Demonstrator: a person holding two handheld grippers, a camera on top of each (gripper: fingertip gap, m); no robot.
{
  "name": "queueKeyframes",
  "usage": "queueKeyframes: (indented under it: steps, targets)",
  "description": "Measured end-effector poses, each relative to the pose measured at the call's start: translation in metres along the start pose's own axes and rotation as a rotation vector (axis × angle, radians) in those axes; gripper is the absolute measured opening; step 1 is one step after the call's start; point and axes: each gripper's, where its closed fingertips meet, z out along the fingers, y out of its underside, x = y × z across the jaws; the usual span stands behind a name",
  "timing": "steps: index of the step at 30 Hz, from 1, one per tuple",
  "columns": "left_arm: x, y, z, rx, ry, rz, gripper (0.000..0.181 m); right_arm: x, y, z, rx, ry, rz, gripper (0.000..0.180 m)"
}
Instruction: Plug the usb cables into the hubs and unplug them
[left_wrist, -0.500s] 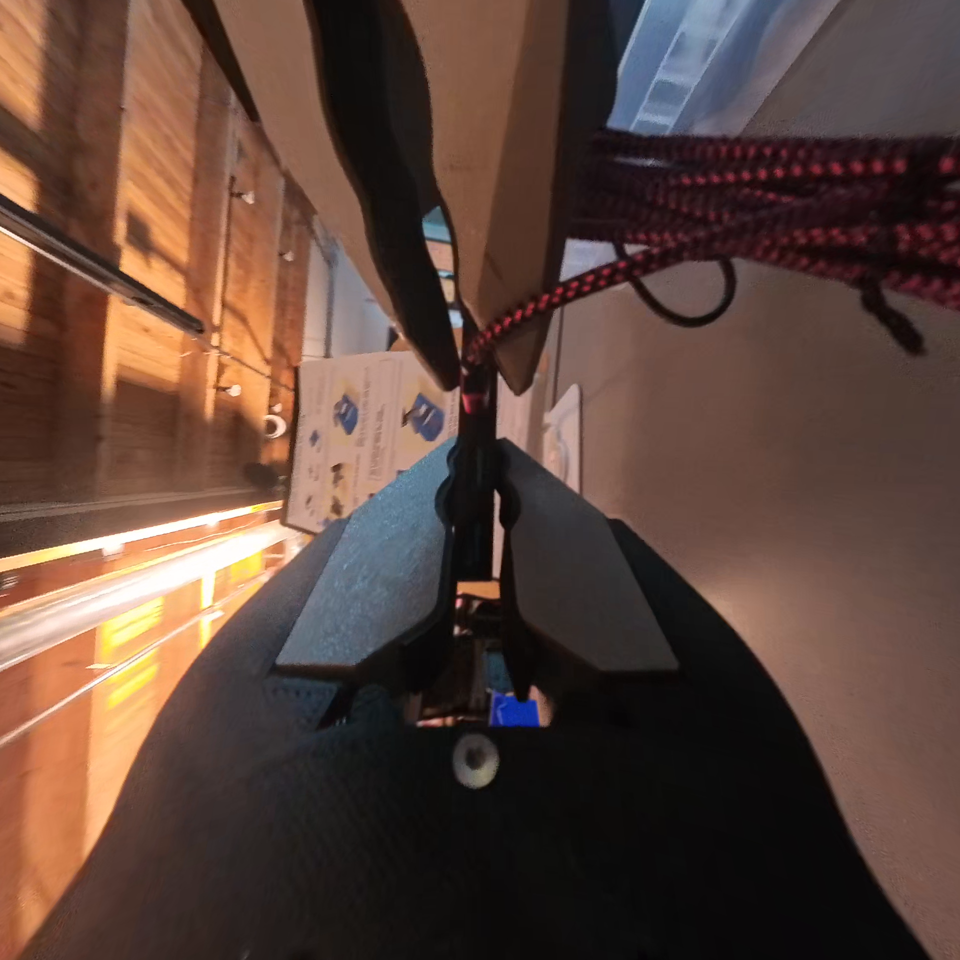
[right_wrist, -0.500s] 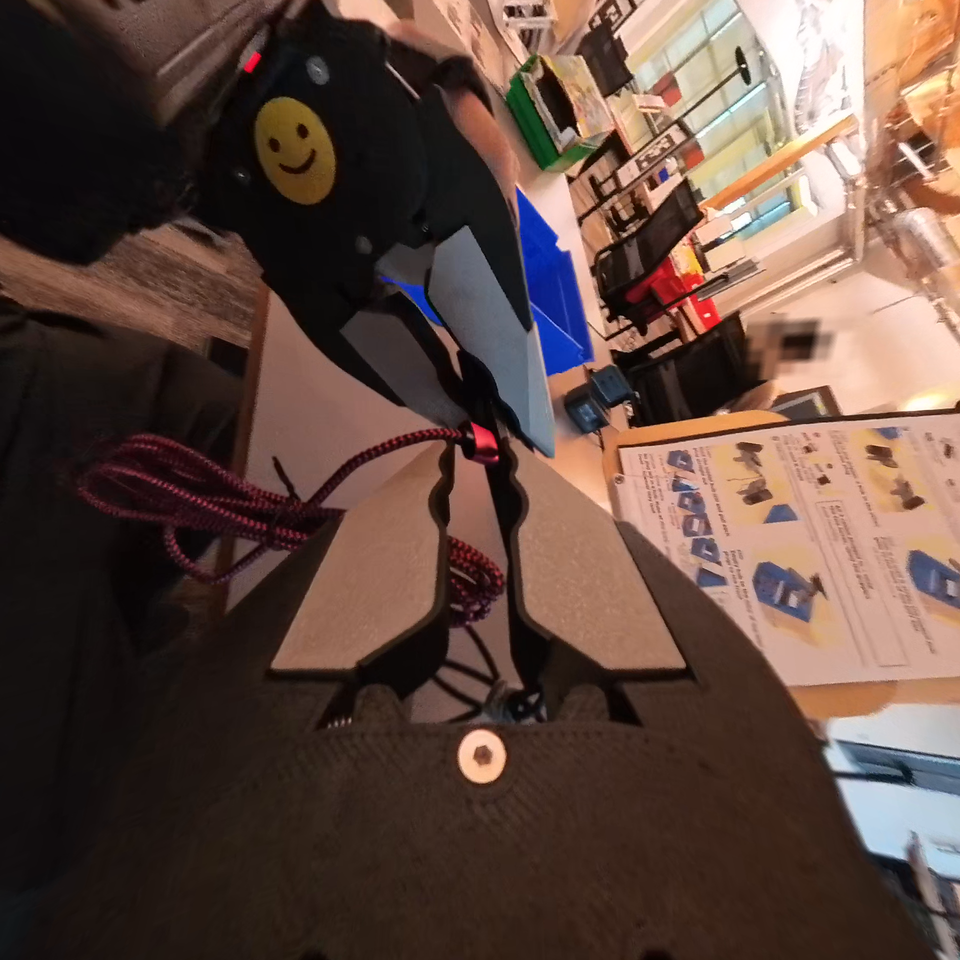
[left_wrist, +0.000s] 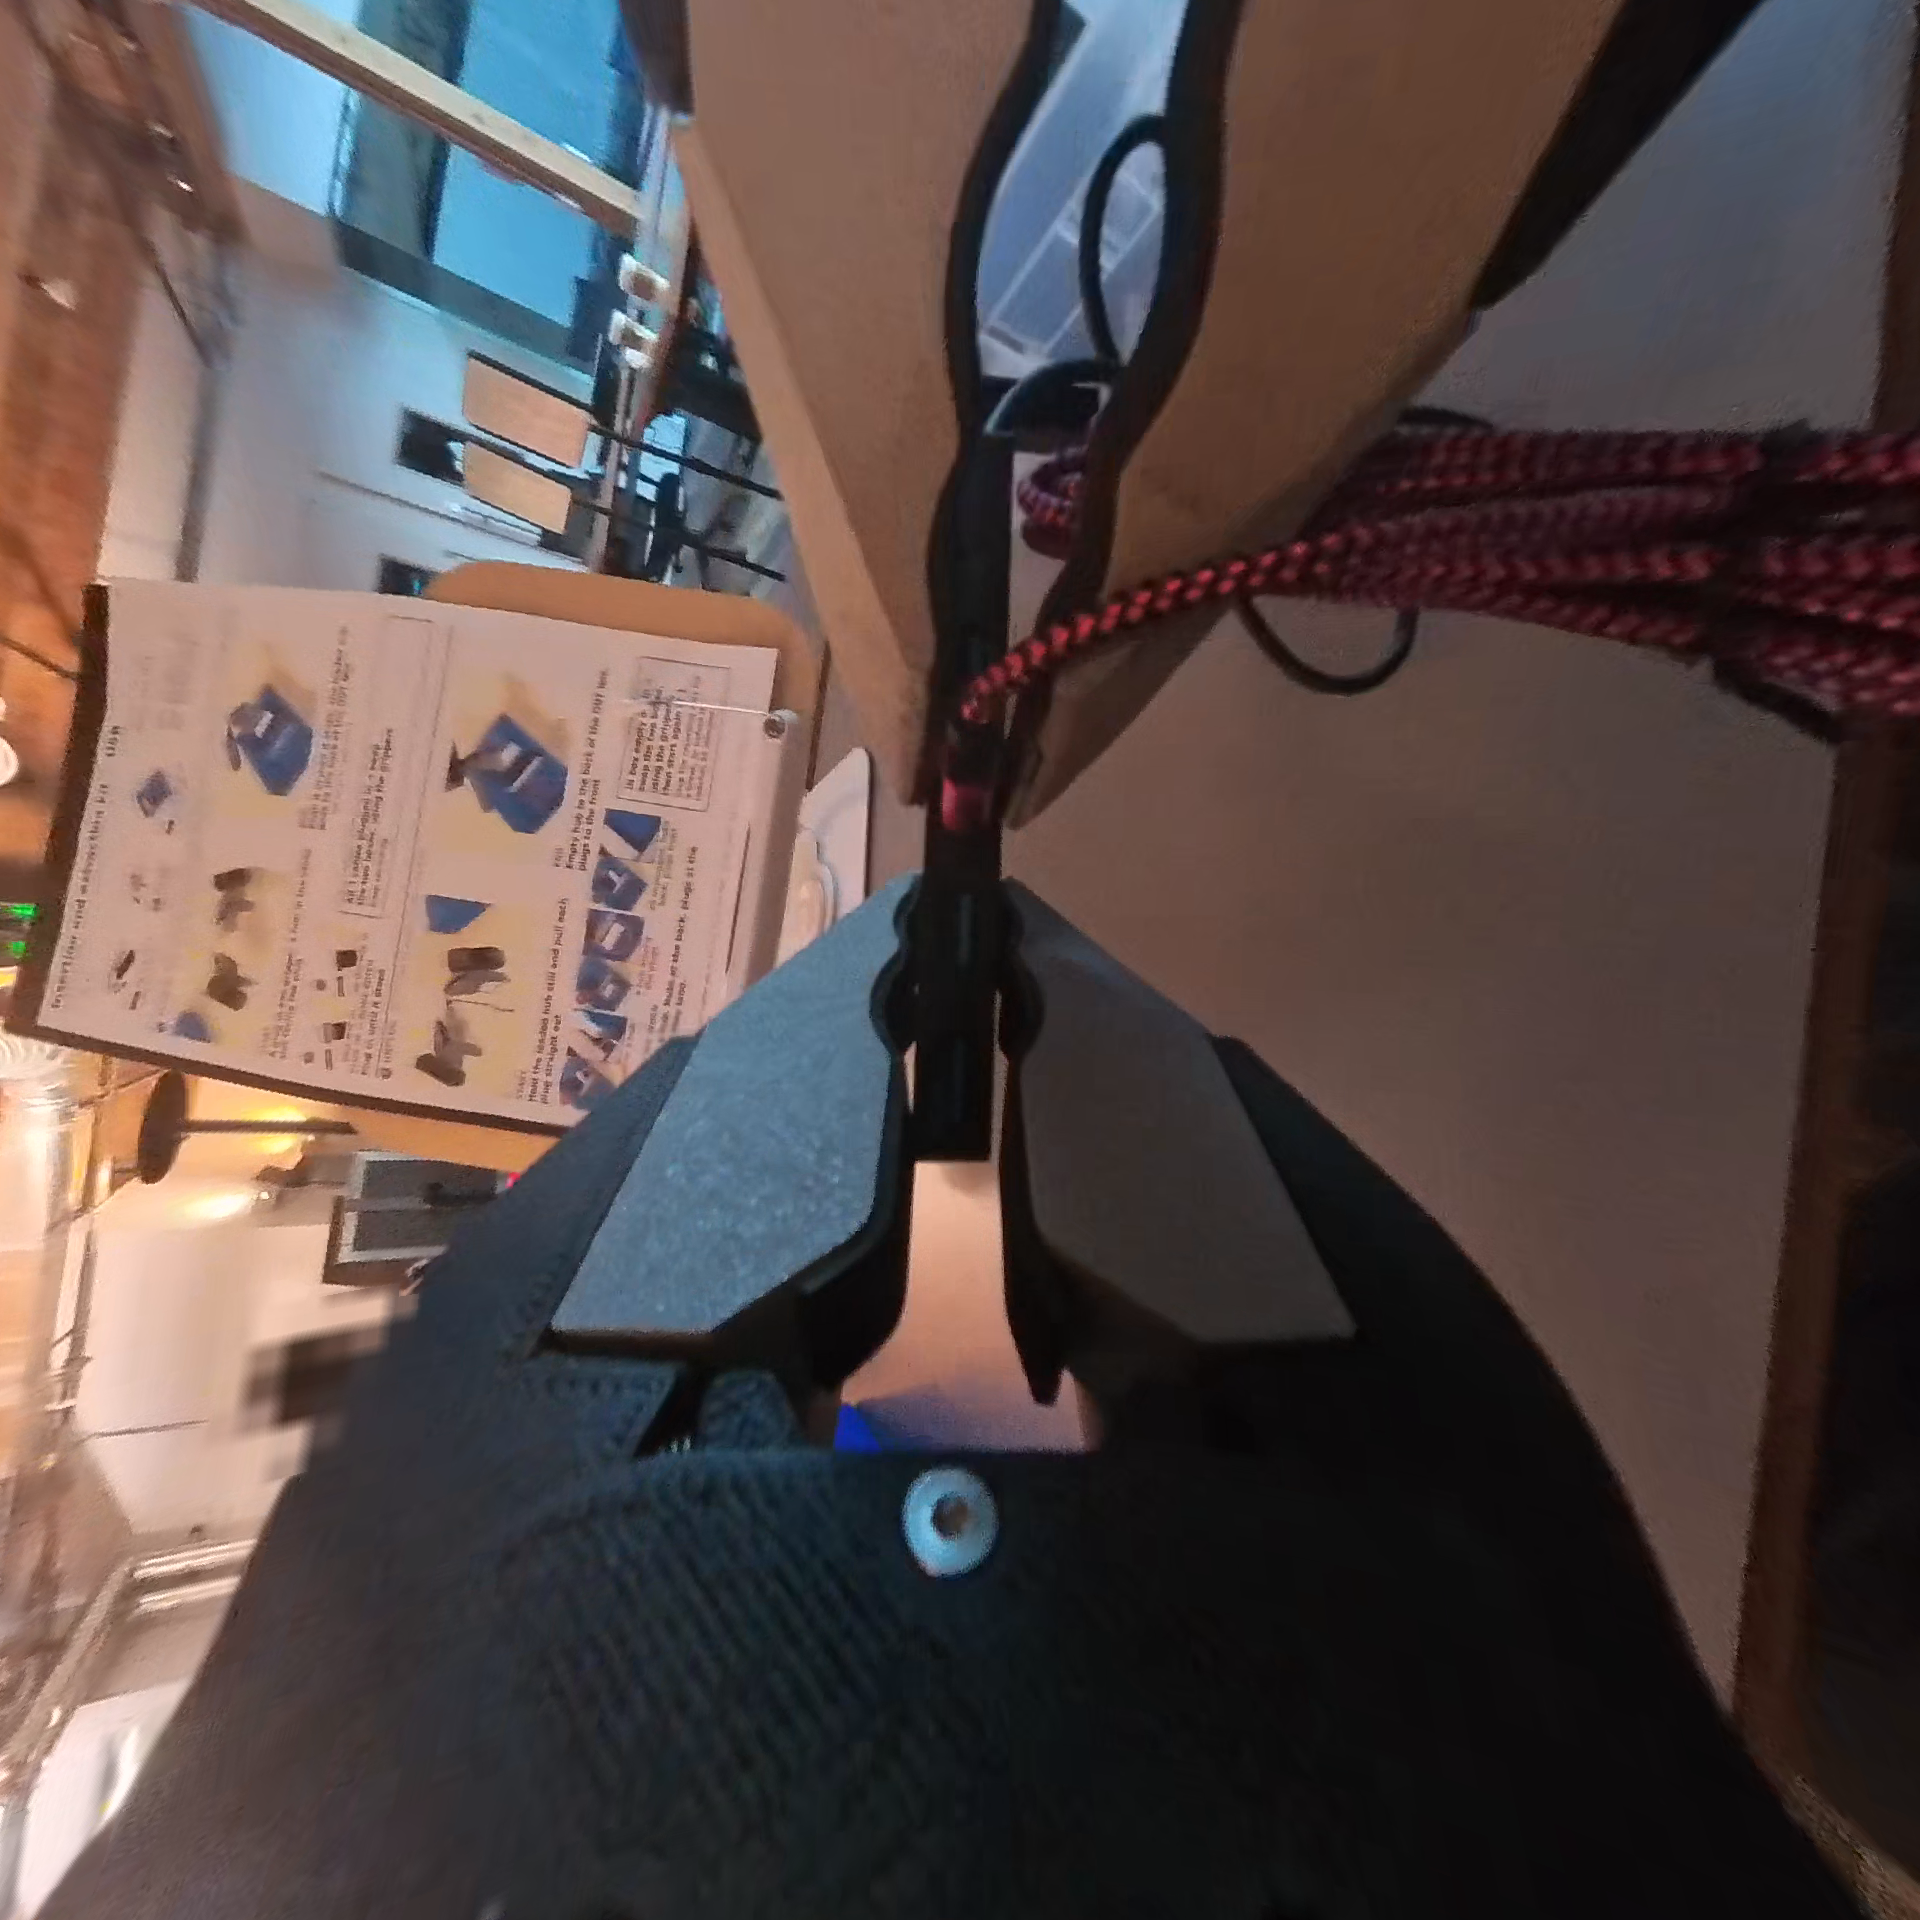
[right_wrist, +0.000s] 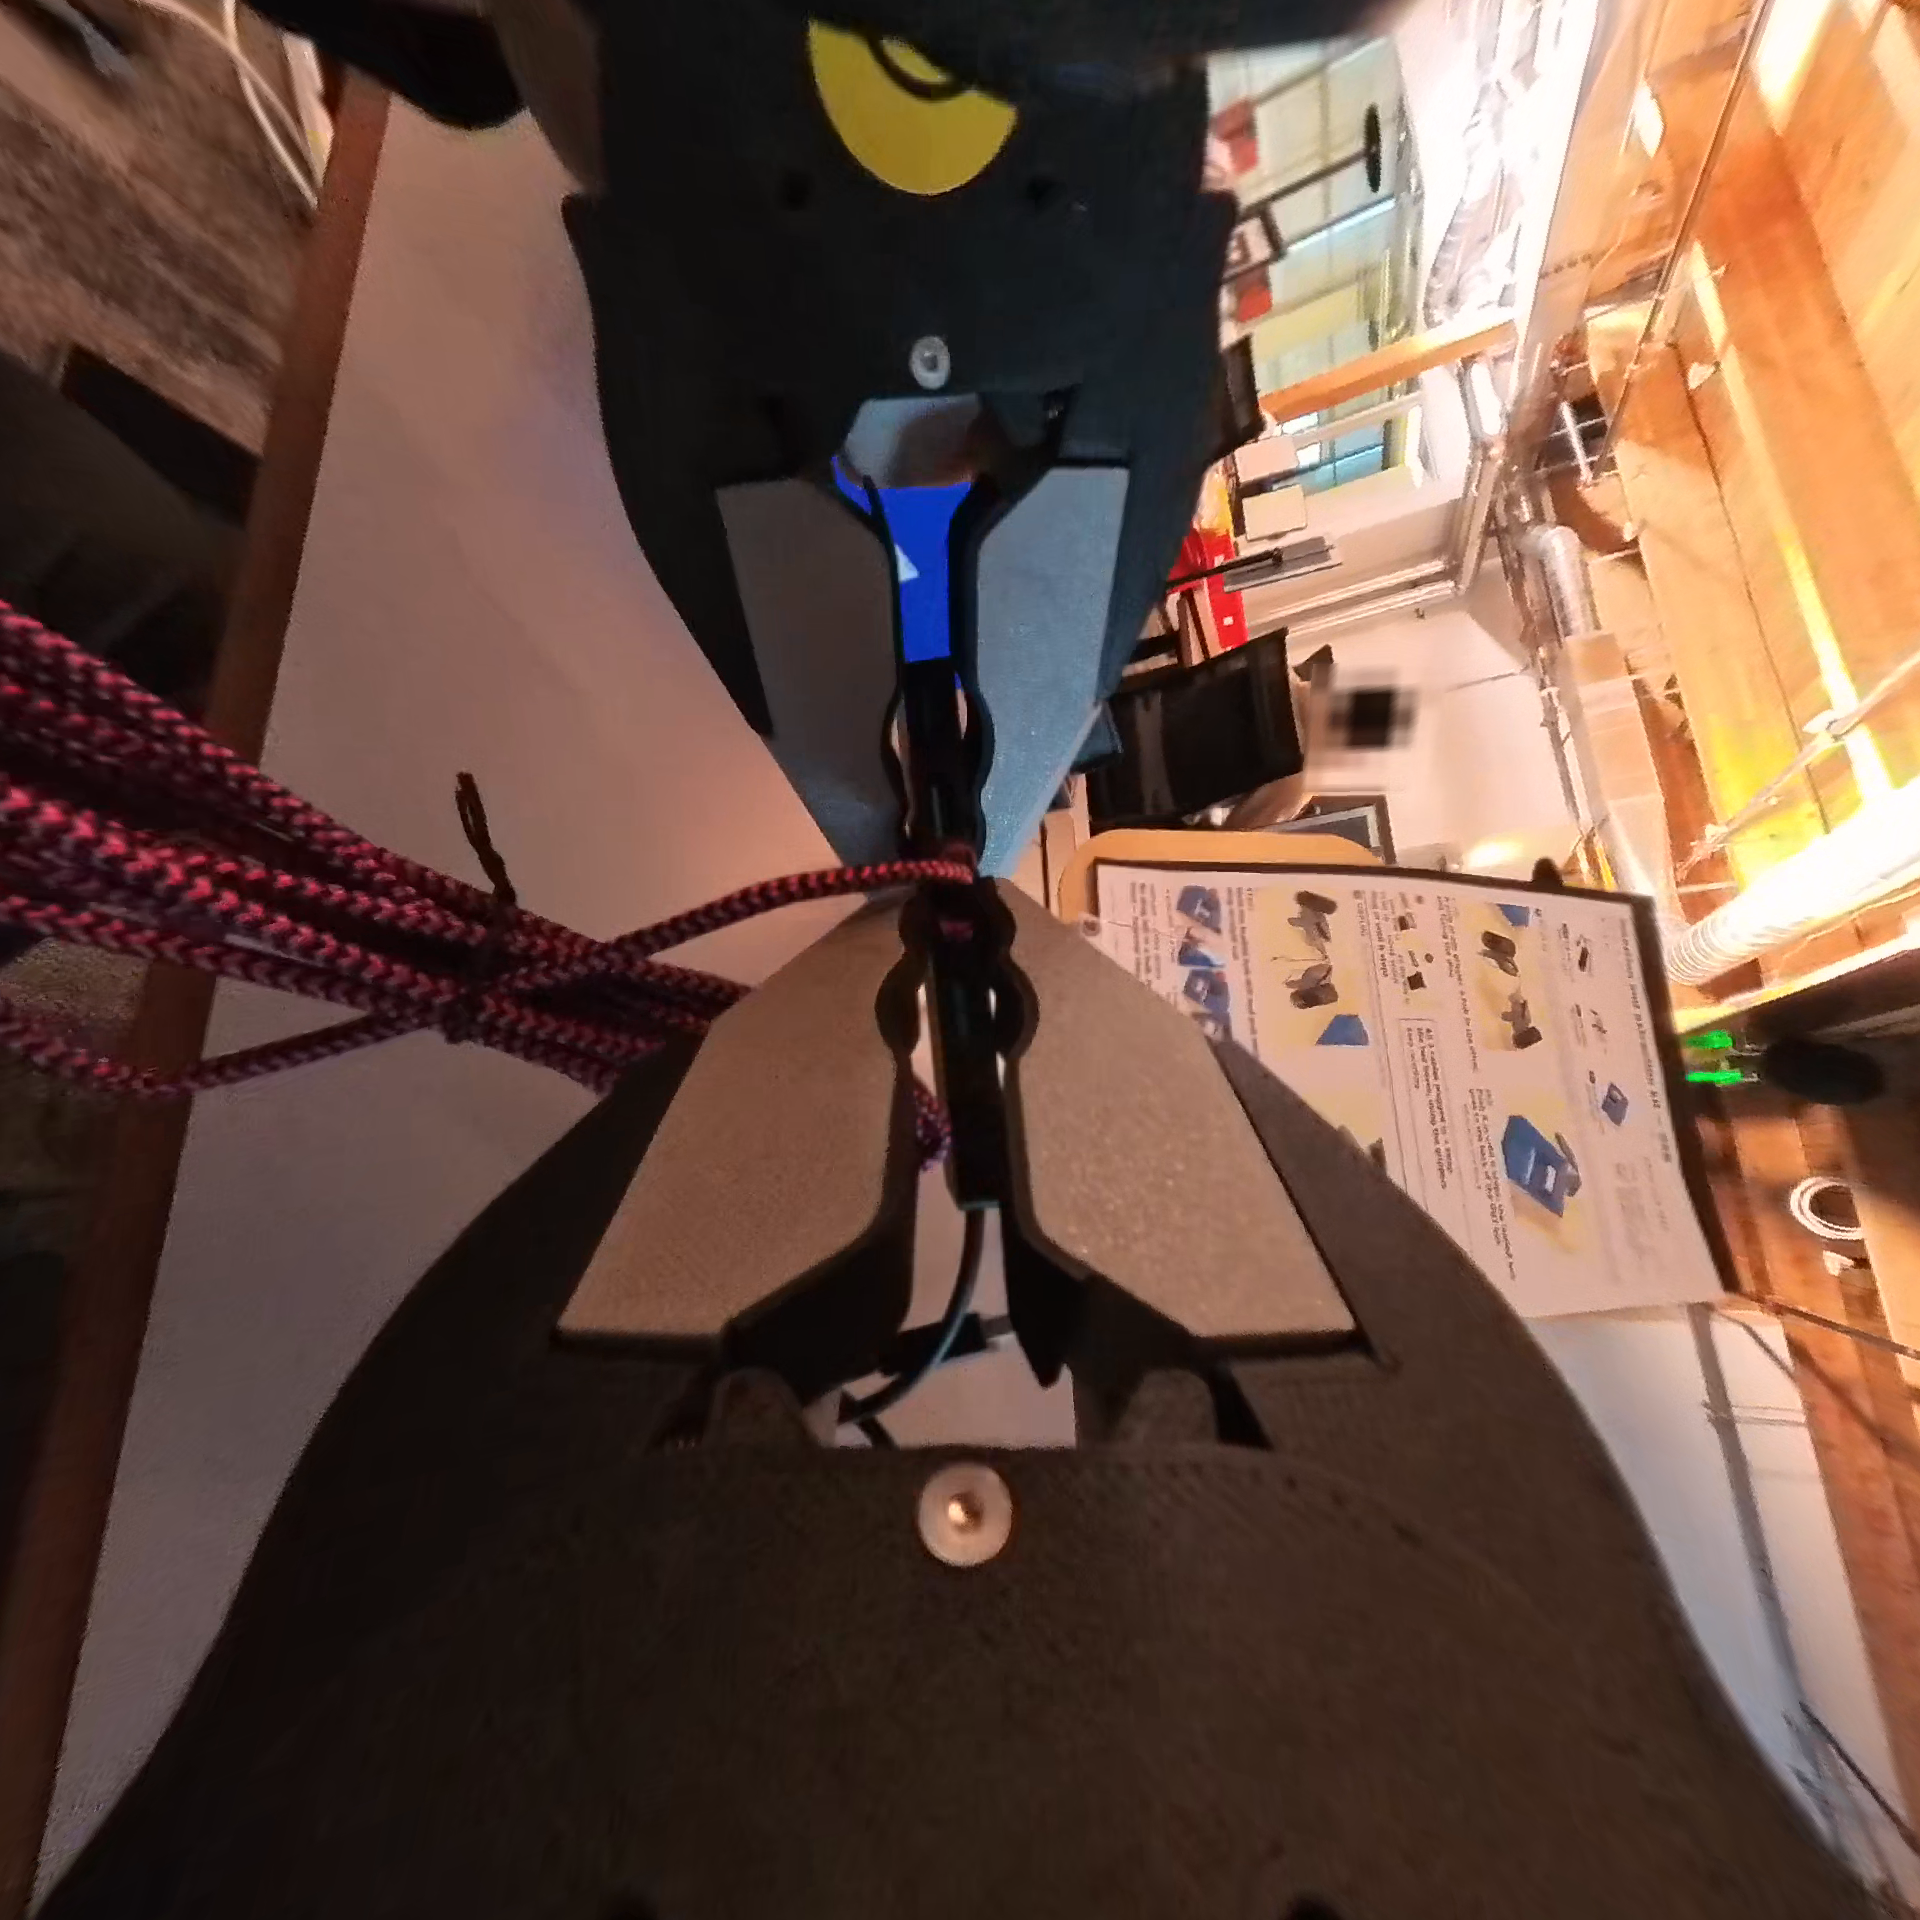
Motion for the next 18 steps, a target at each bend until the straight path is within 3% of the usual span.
queueKeyframes:
  steps: [18]
  targets:
    - [0.004,-0.002,0.01,0.096,-0.005,-0.034,0.009,-0.003,-0.001,0.005,0.127,-0.12,0.242,0.003]
